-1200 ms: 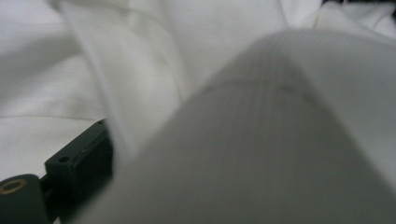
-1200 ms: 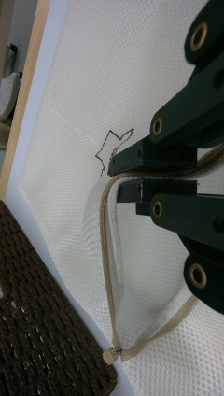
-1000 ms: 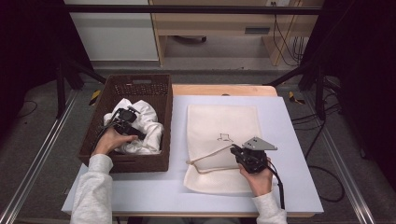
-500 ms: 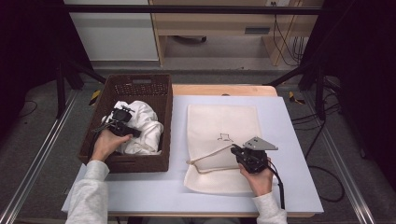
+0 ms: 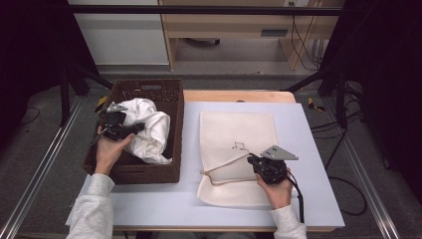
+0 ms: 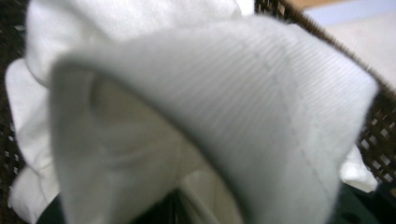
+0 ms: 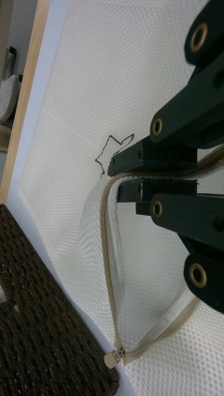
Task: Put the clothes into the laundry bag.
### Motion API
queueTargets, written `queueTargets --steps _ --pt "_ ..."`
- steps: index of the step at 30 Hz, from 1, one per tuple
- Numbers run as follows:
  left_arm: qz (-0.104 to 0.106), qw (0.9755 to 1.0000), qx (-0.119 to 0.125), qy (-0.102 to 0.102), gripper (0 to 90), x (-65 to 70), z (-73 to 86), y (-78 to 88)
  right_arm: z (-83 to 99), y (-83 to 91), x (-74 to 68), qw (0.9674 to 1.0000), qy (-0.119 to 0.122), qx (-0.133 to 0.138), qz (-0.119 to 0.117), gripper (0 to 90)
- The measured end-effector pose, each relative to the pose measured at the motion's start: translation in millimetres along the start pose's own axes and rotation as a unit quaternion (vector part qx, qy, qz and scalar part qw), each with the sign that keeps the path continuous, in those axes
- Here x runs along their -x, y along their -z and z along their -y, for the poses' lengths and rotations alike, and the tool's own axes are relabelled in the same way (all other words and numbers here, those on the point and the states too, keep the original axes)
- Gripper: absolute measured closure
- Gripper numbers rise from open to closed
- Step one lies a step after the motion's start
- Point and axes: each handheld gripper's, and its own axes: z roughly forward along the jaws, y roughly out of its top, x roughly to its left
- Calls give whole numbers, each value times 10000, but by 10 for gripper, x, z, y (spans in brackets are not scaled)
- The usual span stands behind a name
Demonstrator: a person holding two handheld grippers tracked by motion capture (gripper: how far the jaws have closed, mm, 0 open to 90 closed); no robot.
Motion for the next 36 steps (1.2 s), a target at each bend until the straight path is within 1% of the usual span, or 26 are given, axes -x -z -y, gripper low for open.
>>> queueTargets --steps 1,3,6,9,12,13,14,16,17,18,19,20,22,23,24,25,26,27,28,29,30,31,32,34,35,36 --pt "-34 9999 148 46 653 -2 -6 43 0 -1 3 10000 17 9 8 863" --pt "-120 9992 381 75 654 8 -20 123 -1 0 4 10000 32 20 6 863" --pt "-150 9978 638 79 655 42 -64 232 0 0 2 10000 17 10 4 864" --pt "-159 9964 834 69 656 82 -115 323 0 0 -1 10000 14 3 5 865" --pt "-168 9939 1089 51 657 135 -181 436 -1 2 2 10000 26 19 11 865" --pt "-150 9921 1245 0 657 176 -235 525 -2 5 4 10000 20 31 9 865" --pt "-150 9921 1245 0 657 176 -235 525 -2 5 4 10000 20 31 9 865" --pt "-166 9900 1398 -68 657 218 -290 620 -2 6 4 10000 21 37 12 865" --pt "-187 9884 1505 -102 657 245 -323 679 -2 6 4 10000 23 41 14 865" --pt "-200 9873 1569 -116 657 261 -342 716 -2 7 5 10000 27 39 13 865" --pt "-198 9845 1737 -139 658 294 -394 818 -2 9 5 10000 23 45 21 865" --pt "-198 9845 1737 -139 658 294 -394 818 -2 9 5 10000 23 45 21 865" --pt "-196 9815 1897 -150 658 323 -445 921 -3 10 7 10000 26 45 20 865" --pt "-184 9790 2026 -156 658 347 -498 1017 -3 9 4 10000 25 52 26 865" --pt "-184 9790 2026 -156 658 347 -498 1017 -3 9 4 10000 25 52 26 865" --pt "-187 9764 2144 -159 659 364 -552 1108 -3 9 4 10000 25 53 24 866" --pt "-187 9764 2144 -159 658 364 -552 1108 -3 9 4 10000 25 53 24 866" --pt "-199 9739 2256 -156 659 384 -604 1191 -2 9 5 10000 27 45 23 866" --pt "-199 9739 2256 -156 658 384 -604 1191 -2 9 5 10000 27 45 23 866" --pt "-212 9721 2331 -160 658 399 -634 1241 -3 8 4 10000 23 48 26 866" --pt "-202 9714 2361 -154 659 407 -652 1271 -3 9 5 10000 27 52 28 865" --pt "-201 9691 2451 -173 659 435 -696 1343 -3 11 6 10000 28 50 26 866" --pt "-201 9691 2451 -173 659 435 -696 1343 -3 11 6 10000 28 50 26 866" --pt "-198 9675 2514 -172 659 458 -734 1406 -3 10 6 10000 27 49 24 865" --pt "-174 9660 2574 -164 659 490 -761 1459 -4 9 5 10000 35 55 24 866" --pt "-174 9660 2574 -164 659 490 -761 1459 -4 9 5 10000 35 55 24 866"
